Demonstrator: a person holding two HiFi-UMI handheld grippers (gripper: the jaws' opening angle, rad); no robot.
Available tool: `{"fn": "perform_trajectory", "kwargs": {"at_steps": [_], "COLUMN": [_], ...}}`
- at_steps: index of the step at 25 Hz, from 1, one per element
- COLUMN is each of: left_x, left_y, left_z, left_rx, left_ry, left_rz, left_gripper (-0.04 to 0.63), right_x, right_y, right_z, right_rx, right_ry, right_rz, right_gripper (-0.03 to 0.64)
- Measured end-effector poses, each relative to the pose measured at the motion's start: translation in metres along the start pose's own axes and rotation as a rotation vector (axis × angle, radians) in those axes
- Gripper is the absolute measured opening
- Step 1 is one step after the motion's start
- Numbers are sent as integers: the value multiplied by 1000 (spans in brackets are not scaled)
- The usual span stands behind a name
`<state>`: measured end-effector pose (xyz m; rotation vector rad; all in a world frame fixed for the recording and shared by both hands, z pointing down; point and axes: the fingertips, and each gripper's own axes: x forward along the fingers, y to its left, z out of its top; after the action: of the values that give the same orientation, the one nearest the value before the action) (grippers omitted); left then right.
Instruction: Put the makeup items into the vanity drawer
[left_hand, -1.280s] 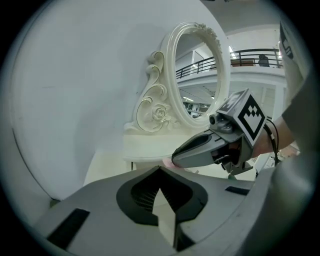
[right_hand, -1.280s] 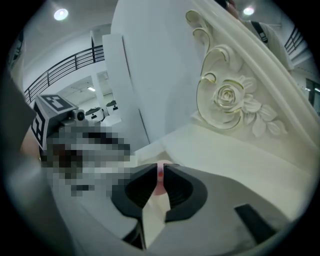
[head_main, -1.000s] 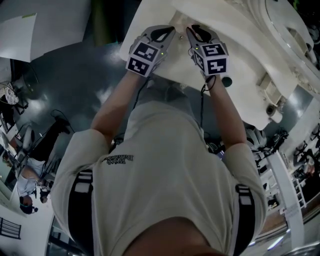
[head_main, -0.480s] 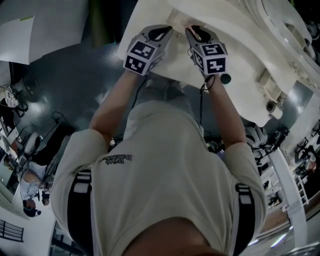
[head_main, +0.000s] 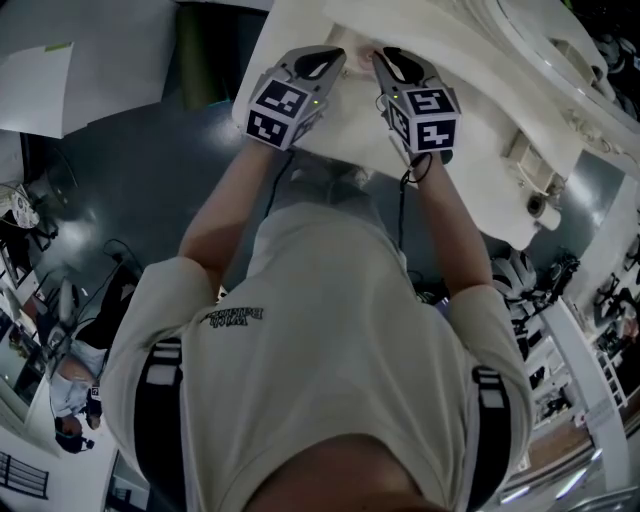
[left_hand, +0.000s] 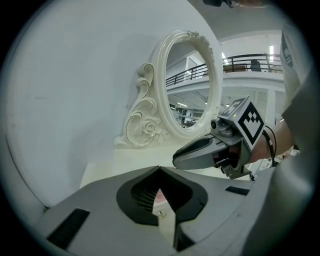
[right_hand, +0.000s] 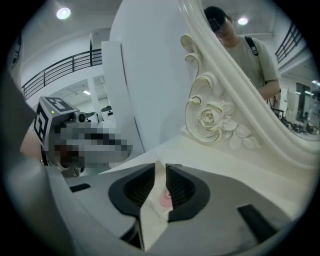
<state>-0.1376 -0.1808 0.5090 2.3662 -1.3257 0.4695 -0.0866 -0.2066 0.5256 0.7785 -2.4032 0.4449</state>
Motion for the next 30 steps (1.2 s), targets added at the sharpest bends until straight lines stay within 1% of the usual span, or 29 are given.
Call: {"fn": "perform_trajectory", "kwargs": {"at_steps": [7, 12, 14, 19, 26, 30], "left_x": [-19, -36, -46, -78, -115, -124], "left_y": [-21, -40, -50, -80, -121, -152], "left_z": [39, 72, 89, 138, 184, 202], "left_rx": [14, 64, 78, 57, 108, 154], "left_ry": [-59, -113, -144, -245, -351, -386], "left_rz": [-21, -34, -44, -110, -159, -199], "left_gripper": [14, 14, 14, 14, 14, 14], "right_x": [-63, -114, -135, -193, -267, -306], "right_y": [6, 15, 19, 29, 46, 55], "right_z": [46, 74, 84, 106, 128, 129], "right_rx": [-18, -35, -37, -20, -31, -34], "right_ry": [-123, -213, -250, -346, -474, -527], "right_rz": [-34, -60, -74, -93, -135, -157], "right_gripper": [74, 74, 61, 61, 61, 60]}}
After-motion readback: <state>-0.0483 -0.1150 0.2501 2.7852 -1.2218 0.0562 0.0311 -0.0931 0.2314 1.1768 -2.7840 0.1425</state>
